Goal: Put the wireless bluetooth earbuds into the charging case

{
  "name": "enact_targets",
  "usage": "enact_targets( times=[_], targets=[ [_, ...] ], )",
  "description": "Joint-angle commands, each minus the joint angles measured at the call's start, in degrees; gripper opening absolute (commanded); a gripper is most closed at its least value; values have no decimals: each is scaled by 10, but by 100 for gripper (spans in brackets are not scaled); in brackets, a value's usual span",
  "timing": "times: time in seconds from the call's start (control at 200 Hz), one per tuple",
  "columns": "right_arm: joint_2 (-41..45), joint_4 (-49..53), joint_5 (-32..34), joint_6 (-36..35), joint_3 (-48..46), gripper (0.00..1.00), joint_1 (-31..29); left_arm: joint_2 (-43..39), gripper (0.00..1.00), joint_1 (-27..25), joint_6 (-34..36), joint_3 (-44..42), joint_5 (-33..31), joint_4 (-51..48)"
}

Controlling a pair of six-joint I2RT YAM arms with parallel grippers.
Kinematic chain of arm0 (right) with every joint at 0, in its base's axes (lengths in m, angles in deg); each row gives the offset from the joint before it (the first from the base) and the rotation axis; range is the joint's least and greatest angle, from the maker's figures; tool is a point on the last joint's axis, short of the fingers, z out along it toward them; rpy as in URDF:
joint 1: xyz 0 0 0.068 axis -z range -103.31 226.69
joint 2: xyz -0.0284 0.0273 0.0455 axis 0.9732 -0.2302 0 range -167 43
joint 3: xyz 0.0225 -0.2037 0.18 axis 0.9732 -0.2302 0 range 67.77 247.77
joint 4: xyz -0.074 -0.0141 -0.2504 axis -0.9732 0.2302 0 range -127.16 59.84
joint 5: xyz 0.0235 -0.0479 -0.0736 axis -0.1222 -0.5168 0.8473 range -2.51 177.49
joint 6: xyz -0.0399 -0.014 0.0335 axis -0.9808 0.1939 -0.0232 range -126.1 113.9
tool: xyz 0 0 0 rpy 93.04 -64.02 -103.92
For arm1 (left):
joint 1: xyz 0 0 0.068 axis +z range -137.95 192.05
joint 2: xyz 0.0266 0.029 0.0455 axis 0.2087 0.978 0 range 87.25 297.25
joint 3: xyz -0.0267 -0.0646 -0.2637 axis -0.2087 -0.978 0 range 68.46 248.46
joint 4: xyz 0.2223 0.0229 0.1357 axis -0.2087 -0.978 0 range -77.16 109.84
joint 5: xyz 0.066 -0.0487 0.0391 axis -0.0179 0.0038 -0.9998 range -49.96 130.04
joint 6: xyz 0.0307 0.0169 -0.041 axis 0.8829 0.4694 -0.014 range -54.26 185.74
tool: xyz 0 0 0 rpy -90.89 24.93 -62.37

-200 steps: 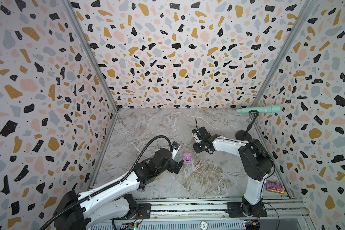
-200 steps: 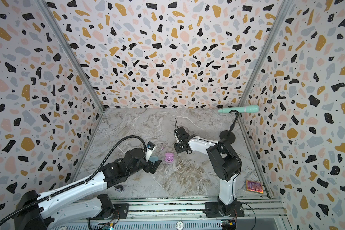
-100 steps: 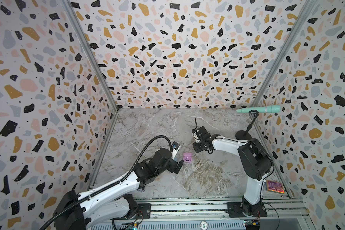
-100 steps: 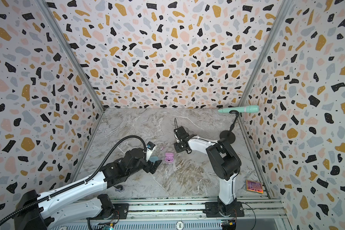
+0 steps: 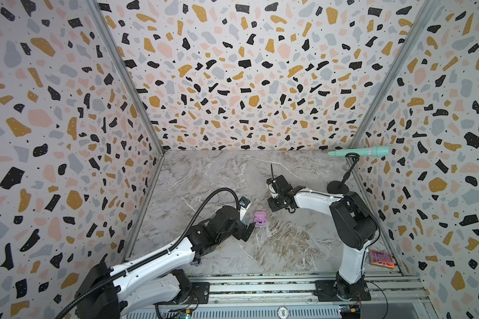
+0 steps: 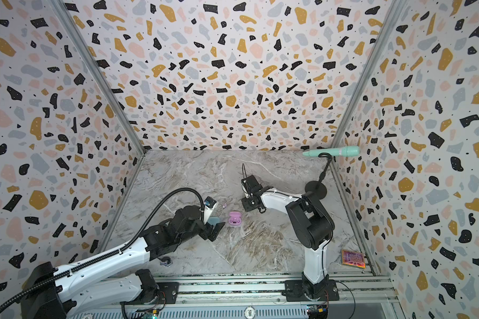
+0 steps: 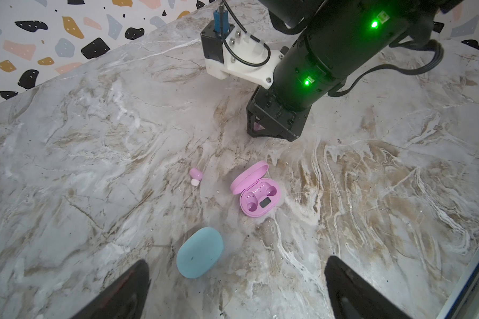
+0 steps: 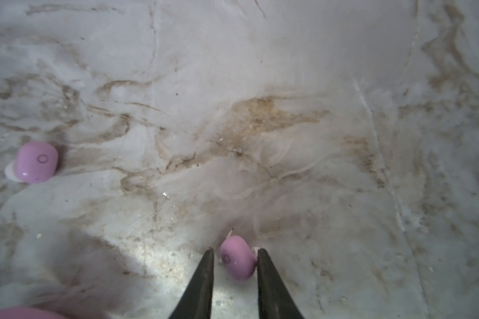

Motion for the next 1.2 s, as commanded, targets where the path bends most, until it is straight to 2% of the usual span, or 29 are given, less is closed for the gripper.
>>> enact_targets(
  times=[0.0, 0.43, 1.196],
  targets=[
    [-7, 15, 3, -3, 21, 28, 2, 1, 100, 2, 4, 22, 4, 7],
    [-12, 20, 5, -4, 25, 27, 2, 1, 100, 2, 4, 23, 7, 7],
    [8, 19, -9, -4, 16, 18, 2, 0, 100, 1, 4, 23, 8, 6]
  ],
)
